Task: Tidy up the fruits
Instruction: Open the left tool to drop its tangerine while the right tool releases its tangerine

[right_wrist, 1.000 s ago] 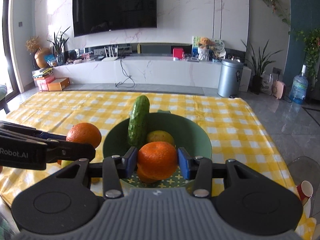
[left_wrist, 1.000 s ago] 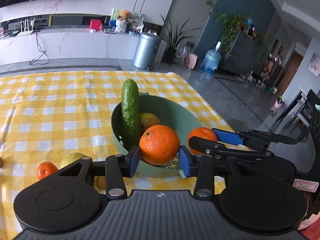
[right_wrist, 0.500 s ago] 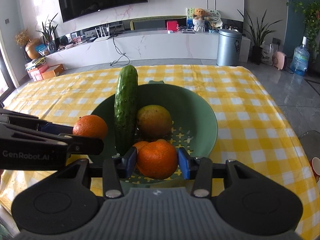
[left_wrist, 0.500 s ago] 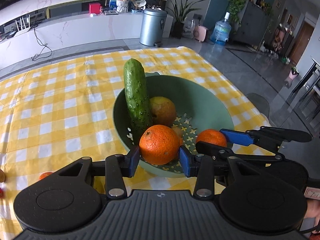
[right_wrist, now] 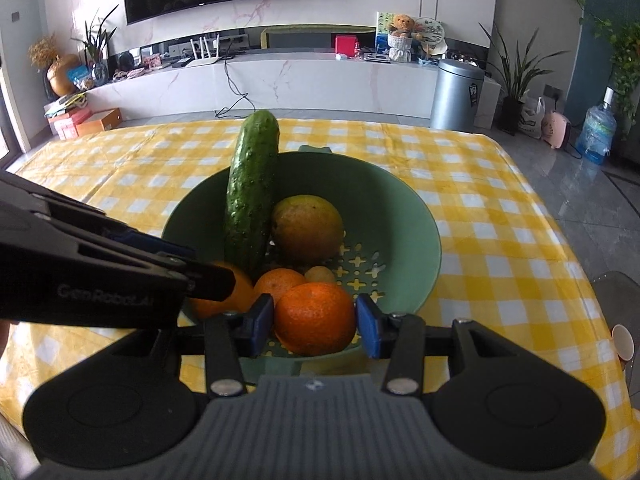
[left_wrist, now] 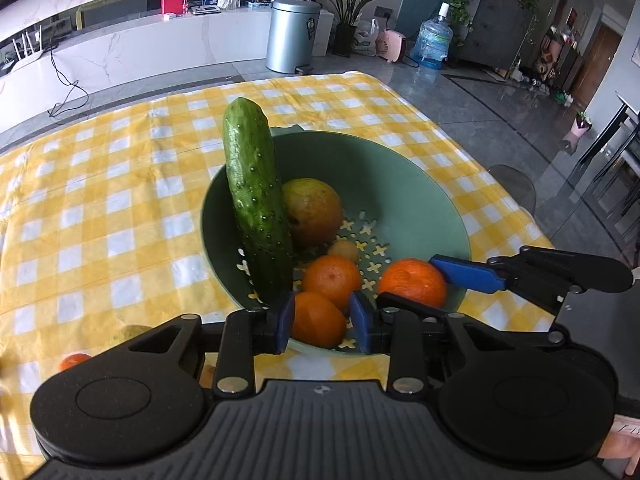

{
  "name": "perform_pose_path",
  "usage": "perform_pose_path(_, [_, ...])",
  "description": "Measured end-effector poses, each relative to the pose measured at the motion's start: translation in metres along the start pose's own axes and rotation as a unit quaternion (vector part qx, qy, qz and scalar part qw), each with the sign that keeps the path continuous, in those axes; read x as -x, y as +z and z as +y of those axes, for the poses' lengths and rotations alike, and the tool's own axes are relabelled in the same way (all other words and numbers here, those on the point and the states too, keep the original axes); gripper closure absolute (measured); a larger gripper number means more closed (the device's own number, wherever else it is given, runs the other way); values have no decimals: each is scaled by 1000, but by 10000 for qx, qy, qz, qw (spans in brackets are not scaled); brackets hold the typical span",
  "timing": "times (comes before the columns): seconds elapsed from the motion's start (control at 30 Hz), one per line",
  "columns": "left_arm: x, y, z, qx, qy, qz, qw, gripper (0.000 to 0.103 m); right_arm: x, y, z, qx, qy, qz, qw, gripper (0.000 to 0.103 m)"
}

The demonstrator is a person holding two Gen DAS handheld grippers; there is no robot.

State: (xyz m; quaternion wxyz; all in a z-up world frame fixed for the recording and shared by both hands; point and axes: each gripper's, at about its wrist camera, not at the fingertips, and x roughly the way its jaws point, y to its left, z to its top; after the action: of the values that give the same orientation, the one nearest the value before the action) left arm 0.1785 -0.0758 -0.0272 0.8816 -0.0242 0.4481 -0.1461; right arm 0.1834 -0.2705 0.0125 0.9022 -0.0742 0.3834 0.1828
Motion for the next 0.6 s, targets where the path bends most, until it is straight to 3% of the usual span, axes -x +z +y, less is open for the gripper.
perform_pose_path(0.3, [3, 0, -2, -36, 69, -32, 10000, 64, -3, 1, -1, -25, 59, 22, 10000, 60])
perform_pose_path(0.4, [7, -1, -2, -26, 84, -95, 9999, 59, -2, 0, -1, -35, 57, 8, 10000, 58])
perform_pose_path(0.5, [12, -1, -3, 0, 81, -175, 9998, 57, 1, 0, -2, -74, 79, -87, 9999, 41])
perform_pose_path(0.6, [19, 0, -3, 44, 103, -278, 9996, 57, 2, -1, -2, -79, 69, -115, 9999, 40])
